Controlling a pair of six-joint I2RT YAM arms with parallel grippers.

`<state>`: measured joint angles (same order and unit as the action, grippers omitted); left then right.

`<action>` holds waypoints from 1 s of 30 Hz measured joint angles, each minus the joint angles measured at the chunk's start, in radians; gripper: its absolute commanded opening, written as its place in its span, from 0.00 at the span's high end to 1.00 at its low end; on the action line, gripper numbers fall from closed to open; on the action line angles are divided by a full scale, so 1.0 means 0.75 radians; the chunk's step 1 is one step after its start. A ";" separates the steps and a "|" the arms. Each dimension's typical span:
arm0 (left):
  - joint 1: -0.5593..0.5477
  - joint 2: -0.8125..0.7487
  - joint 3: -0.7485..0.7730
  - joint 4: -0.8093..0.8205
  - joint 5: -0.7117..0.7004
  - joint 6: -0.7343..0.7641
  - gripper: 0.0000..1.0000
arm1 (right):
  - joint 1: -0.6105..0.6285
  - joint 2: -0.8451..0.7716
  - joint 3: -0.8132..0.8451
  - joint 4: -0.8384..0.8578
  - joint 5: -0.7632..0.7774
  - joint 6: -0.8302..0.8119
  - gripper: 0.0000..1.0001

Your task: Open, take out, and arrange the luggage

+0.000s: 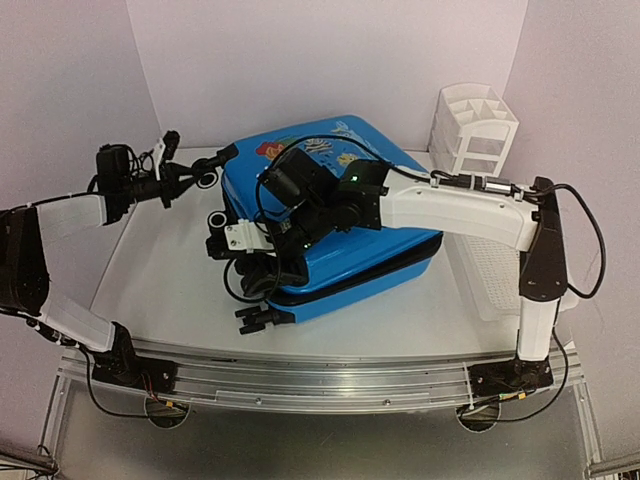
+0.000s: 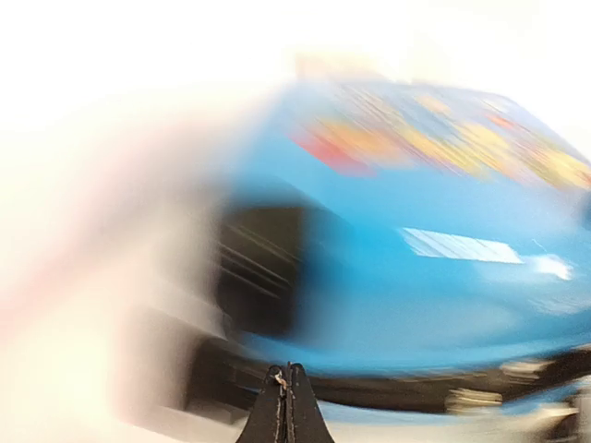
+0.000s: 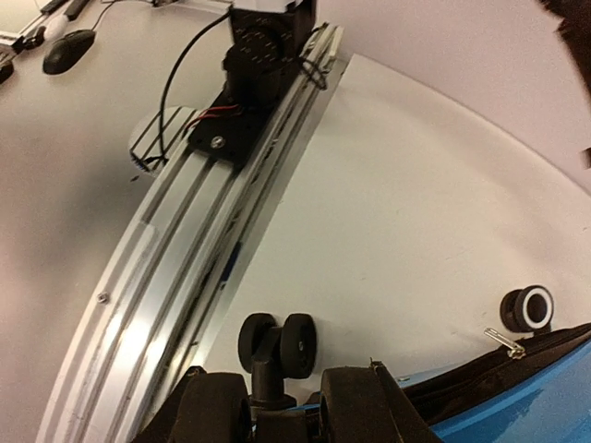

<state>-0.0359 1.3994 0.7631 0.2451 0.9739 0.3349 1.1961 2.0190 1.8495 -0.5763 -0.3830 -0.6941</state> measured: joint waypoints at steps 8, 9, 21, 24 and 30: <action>0.091 -0.005 0.162 0.169 -0.036 0.172 1.00 | 0.099 -0.067 -0.055 -0.282 -0.070 -0.010 1.00; 0.089 -0.008 0.151 0.165 -0.022 0.184 1.00 | 0.105 -0.067 -0.049 -0.303 -0.072 -0.009 1.00; -0.068 -0.511 -0.140 -0.264 0.063 0.197 0.53 | 0.120 -0.043 0.033 -0.397 -0.006 -0.023 1.00; -0.174 -0.666 -0.227 -0.381 0.071 0.184 0.47 | 0.121 -0.043 0.033 -0.397 0.002 -0.026 1.00; -0.204 -0.509 -0.258 -0.644 0.071 0.338 0.46 | 0.126 -0.043 0.047 -0.408 0.031 -0.031 1.00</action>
<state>-0.1892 1.0179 0.5694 -0.2376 1.0273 0.5882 1.2910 1.9865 1.8847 -0.8821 -0.3601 -0.7174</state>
